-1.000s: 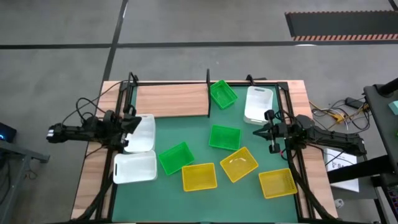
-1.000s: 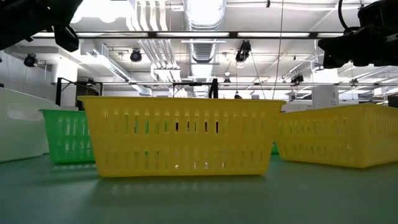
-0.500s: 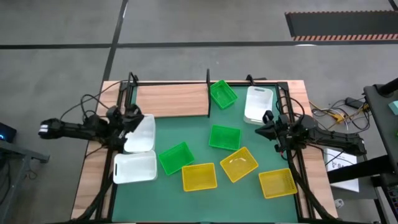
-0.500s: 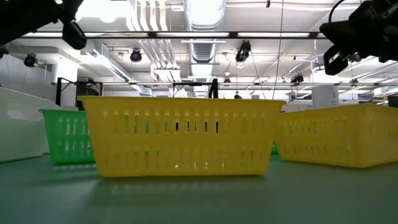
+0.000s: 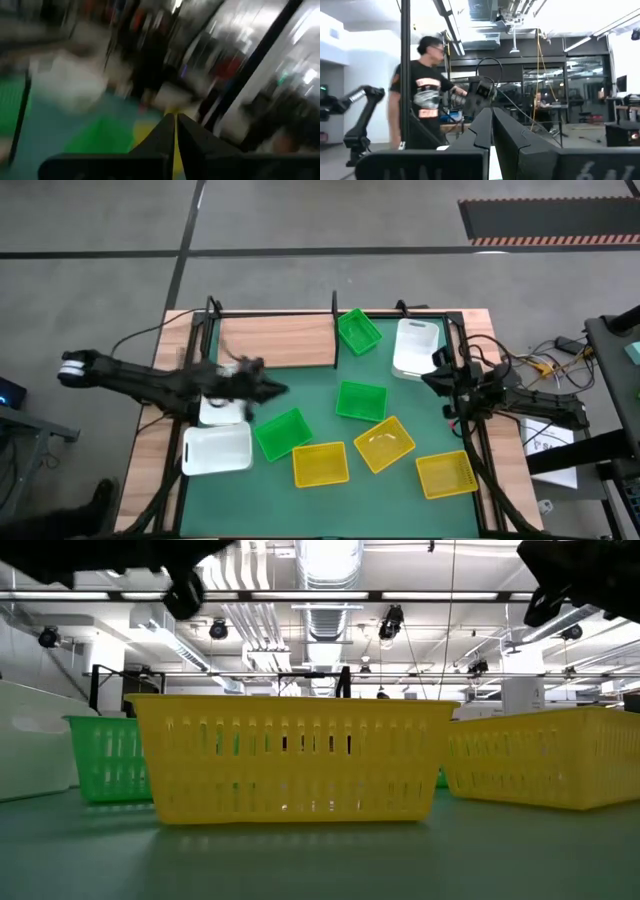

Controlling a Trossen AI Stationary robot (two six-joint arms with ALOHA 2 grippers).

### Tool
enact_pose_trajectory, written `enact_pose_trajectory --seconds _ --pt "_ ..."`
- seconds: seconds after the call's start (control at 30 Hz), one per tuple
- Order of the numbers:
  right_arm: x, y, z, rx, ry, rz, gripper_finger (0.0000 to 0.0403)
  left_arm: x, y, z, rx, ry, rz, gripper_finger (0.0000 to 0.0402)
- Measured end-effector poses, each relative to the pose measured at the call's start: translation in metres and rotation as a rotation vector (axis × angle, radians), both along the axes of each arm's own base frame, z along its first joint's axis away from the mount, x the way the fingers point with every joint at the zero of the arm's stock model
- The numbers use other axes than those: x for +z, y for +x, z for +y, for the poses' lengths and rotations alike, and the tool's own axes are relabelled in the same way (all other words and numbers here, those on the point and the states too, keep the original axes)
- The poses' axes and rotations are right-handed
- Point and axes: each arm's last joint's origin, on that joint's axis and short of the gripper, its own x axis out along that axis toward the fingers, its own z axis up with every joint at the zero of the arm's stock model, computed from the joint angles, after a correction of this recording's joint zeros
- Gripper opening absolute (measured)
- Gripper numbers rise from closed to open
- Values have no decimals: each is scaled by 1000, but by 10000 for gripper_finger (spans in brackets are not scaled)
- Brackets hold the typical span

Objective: Stack baskets on shelf by color
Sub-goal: Put the bottom left green bin on the shelf

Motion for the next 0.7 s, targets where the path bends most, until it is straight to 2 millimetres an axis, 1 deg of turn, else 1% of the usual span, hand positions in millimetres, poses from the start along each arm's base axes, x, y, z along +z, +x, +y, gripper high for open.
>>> enact_pose_trajectory --seconds 0.03,0.13,0.27,0.4,0.53,0.7 --pt "0 0 0 -6 -15 -1 9 -4 7 -1 -16 3 64 4" --pt "2 -1 0 -28 -69 -21 9 4 28 -5 -75 1 142 4" --pt "4 -1 1 -44 -119 -44 9 2 54 -10 -199 -8 323 4" --pt "4 -1 1 -55 -148 -50 9 13 78 -17 -336 64 404 4" --pt "8 -2 1 -74 -188 -99 9 14 97 -24 -383 127 568 4" --pt "11 0 0 -78 -194 -127 9 28 110 -30 -432 201 693 4"
